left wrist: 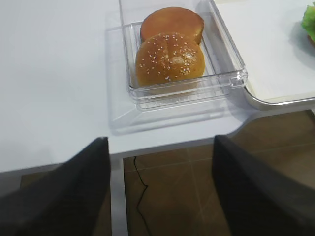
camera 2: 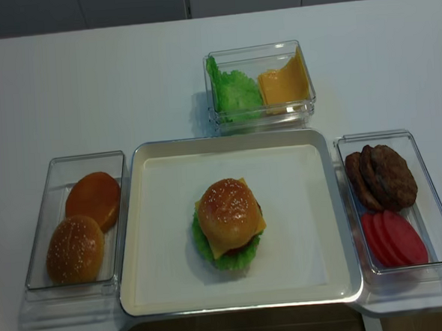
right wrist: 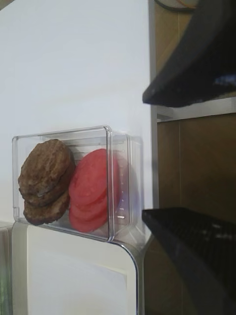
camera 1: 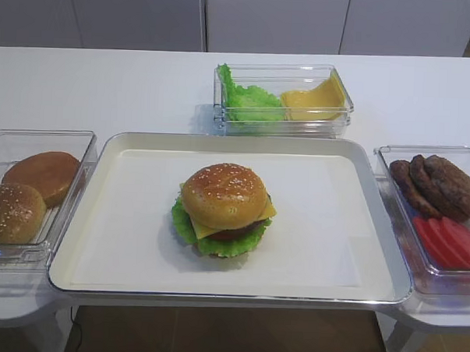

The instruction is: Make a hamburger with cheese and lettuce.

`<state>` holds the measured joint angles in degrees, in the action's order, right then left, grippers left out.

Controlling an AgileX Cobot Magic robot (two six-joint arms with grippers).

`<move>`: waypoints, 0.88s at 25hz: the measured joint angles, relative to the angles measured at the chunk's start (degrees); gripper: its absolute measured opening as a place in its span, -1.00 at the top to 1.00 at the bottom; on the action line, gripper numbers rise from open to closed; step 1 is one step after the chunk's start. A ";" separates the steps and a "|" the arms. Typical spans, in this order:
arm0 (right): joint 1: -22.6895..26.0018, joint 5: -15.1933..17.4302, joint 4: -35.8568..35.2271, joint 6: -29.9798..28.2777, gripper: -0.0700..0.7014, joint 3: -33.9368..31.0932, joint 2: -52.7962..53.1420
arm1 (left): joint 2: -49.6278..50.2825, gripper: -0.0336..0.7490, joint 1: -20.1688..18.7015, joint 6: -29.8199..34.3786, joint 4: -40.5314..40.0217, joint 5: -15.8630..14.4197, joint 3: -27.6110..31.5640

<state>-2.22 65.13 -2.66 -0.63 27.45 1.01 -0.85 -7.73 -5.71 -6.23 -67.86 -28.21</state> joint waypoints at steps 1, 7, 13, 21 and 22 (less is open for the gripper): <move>0.00 0.00 0.00 0.00 -0.48 0.00 0.00 | 0.00 -0.33 0.00 0.00 0.00 0.00 0.00; 0.00 0.00 0.00 0.00 -0.48 0.00 0.00 | 0.00 -0.33 0.00 -0.10 0.00 0.00 0.00; 0.00 0.00 0.00 0.00 -0.48 0.00 0.00 | 0.00 -0.33 0.00 -0.21 0.00 0.00 0.00; 0.00 0.00 0.00 0.00 -0.48 0.00 0.00 | 0.00 -0.33 0.00 -2.03 -0.12 0.00 0.00; 0.00 0.00 0.00 0.00 -0.48 0.00 0.00 | 0.00 -0.33 0.00 -2.03 -0.12 0.00 0.00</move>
<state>-2.22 65.13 -2.66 -0.63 27.45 1.01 -0.85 -7.73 -7.74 -6.35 -67.86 -28.21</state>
